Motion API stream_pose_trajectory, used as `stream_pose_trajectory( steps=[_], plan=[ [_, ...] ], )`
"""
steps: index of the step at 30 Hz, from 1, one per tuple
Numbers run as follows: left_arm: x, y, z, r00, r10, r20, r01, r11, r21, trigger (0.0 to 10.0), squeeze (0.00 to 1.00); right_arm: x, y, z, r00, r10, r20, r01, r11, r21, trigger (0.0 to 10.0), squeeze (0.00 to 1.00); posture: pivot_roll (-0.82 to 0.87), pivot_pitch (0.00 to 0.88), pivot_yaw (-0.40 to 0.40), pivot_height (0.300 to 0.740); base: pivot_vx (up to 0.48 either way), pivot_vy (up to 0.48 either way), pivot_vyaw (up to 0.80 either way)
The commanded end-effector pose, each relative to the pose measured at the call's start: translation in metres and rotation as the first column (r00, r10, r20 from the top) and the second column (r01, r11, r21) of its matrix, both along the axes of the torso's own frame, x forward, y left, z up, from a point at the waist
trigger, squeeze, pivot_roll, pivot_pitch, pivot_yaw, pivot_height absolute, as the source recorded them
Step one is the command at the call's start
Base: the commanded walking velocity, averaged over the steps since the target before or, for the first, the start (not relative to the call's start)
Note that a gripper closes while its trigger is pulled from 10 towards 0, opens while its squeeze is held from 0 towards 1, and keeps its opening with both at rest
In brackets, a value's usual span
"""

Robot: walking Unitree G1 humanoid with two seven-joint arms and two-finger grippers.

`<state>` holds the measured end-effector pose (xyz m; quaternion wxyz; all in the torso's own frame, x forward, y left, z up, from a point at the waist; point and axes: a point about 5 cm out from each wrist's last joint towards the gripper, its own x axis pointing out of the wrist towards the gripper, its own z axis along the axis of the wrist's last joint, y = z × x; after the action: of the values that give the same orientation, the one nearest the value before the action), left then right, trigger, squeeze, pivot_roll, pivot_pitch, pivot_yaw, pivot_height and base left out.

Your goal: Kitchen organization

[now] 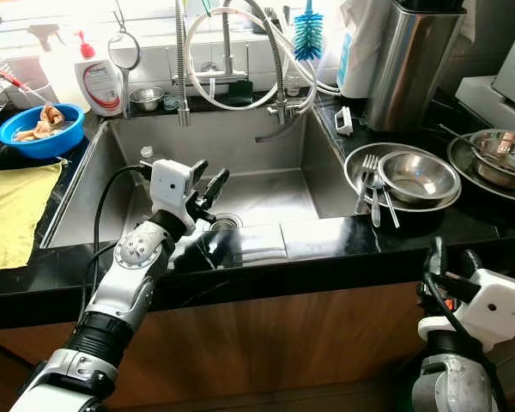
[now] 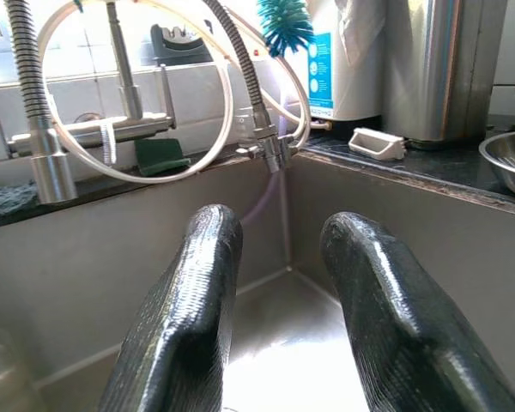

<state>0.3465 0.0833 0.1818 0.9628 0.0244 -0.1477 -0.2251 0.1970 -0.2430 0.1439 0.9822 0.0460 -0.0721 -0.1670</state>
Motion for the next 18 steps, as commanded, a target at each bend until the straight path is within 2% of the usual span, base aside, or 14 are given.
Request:
stream_pose_trajectory(
  steps=[1, 4, 5, 11, 18],
  plan=[
    [-0.001, 0.001, 0.002, 1.000, -0.001, 0.006, 0.001, 1.000, 0.009, 10.0, 0.00, -0.002, -0.003, -0.004, 1.000, 0.005, -0.026, -0.005, 1.000, 0.015, 10.0, 0.00, -0.05, 0.000, 0.043, 0.740, 0.000, 0.000, 0.00],
    [-0.001, 0.000, 0.002, 1.000, -0.003, 0.007, 0.003, 1.000, 0.007, 10.0, 0.00, -0.002, 0.003, -0.005, 0.990, 0.135, -0.041, -0.134, 0.991, 0.029, 10.0, 0.00, -0.06, 0.000, 0.044, 0.740, 0.000, 0.000, 0.00],
    [-0.001, 0.000, 0.002, 1.000, -0.004, 0.006, 0.004, 1.000, 0.006, 10.0, 0.00, -0.002, 0.004, -0.003, 0.985, 0.167, -0.047, -0.167, 0.986, 0.004, 10.0, 0.00, -0.06, 0.000, 0.044, 0.740, 0.000, 0.000, 0.00],
    [-0.002, -0.002, 0.002, 1.000, -0.009, 0.008, 0.009, 1.000, 0.002, 10.0, 0.00, -0.001, -0.008, -0.003, 0.990, 0.132, -0.043, -0.132, 0.991, -0.009, 10.0, 0.00, -0.06, 0.000, 0.042, 0.740, 0.000, 0.000, 0.00],
    [-0.002, -0.003, 0.002, 1.000, -0.012, 0.008, 0.012, 1.000, 0.002, 10.0, 0.00, 0.004, -0.014, -0.004, 0.989, 0.135, -0.054, -0.136, 0.990, -0.023, 10.0, 0.00, -0.05, 0.000, 0.039, 0.740, 0.000, 0.000, 0.00]
  ],
)
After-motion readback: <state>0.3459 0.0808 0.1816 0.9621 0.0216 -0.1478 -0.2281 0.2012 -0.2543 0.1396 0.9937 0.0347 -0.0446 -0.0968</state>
